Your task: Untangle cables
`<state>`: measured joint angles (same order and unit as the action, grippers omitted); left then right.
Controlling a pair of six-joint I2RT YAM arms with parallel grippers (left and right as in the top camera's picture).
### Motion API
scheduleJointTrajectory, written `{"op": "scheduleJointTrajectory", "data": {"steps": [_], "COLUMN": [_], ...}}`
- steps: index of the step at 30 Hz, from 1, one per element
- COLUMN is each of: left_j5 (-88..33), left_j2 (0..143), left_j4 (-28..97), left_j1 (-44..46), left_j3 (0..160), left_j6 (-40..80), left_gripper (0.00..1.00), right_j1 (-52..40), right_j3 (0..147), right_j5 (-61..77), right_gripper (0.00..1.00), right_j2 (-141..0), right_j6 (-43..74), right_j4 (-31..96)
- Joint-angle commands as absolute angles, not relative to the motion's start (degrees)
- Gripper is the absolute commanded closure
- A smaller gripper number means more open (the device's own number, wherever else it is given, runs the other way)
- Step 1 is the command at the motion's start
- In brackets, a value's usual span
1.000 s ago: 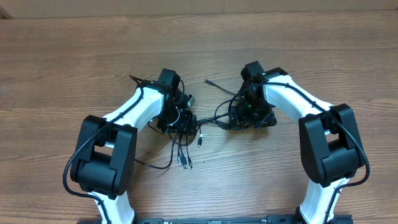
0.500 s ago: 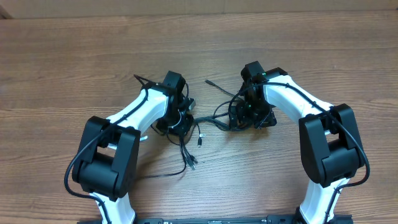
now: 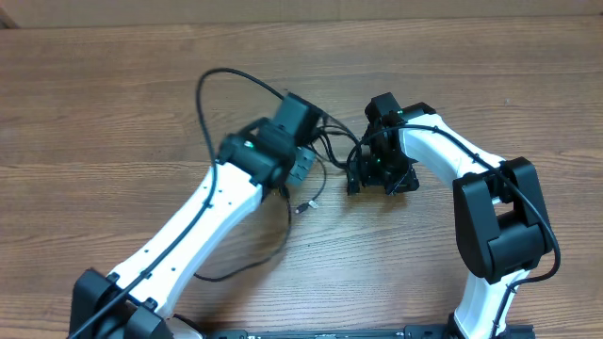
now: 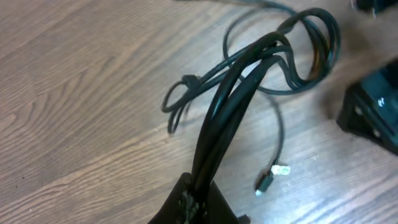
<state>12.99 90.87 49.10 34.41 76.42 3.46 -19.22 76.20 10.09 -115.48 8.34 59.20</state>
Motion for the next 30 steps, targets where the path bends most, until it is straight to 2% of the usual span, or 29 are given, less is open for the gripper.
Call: {"op": "scheduleJointTrajectory", "data": {"steps": [1,6,8,9,10,17,21,24,26,30], "left_j5": [16.4,26.26,29.65,30.41,30.52,29.32,19.35,4.58,-4.78,-8.03], "left_j2": [93.65,98.02,99.9,100.57,101.19,101.45,101.47,101.47,101.65,103.88], "left_j4": [49.65,53.23,55.72,56.6,57.43,64.36,64.97,59.29,54.46,49.06], "left_j1": [36.05,35.46,34.52,34.04,33.41,28.99,28.21,28.23,28.42,29.47], "left_j3": [74.22,71.7,71.61,71.61,71.61,78.32,85.78,88.27,88.23,88.12], "left_j6": [4.97,13.39,15.97,16.73,17.04,20.1,17.85,13.58,10.0,8.56], "left_gripper": [0.9,0.88,0.74,0.52,0.48,0.42,0.43,0.52,0.56,0.64], "right_j1": [-20.27,-20.27,-20.27,-20.25,-20.23,-19.99,-19.27,-18.24,-16.93,-12.8], "right_j3": [71.61,71.61,71.61,71.61,71.61,72.1,73.45,74.67,75.37,75.5], "right_j5": [16.56,16.56,16.53,16.36,16.12,16.64,23.88,26.26,26.24,25.54], "right_gripper": [0.0,0.0,0.0,0.0,0.0,0.01,0.14,0.2,0.2,0.18], "right_j2": [-122.45,-122.45,-122.45,-122.45,-122.45,-122.26,-119.92,-117.19,-115.2,-113.23], "right_j6": [7.22,7.22,7.22,7.22,7.33,9.1,6.44,6.28,7.75,11.46], "right_j4": [56.88,56.88,56.86,56.84,56.82,55.88,55.99,55.99,55.75,55.16]}}
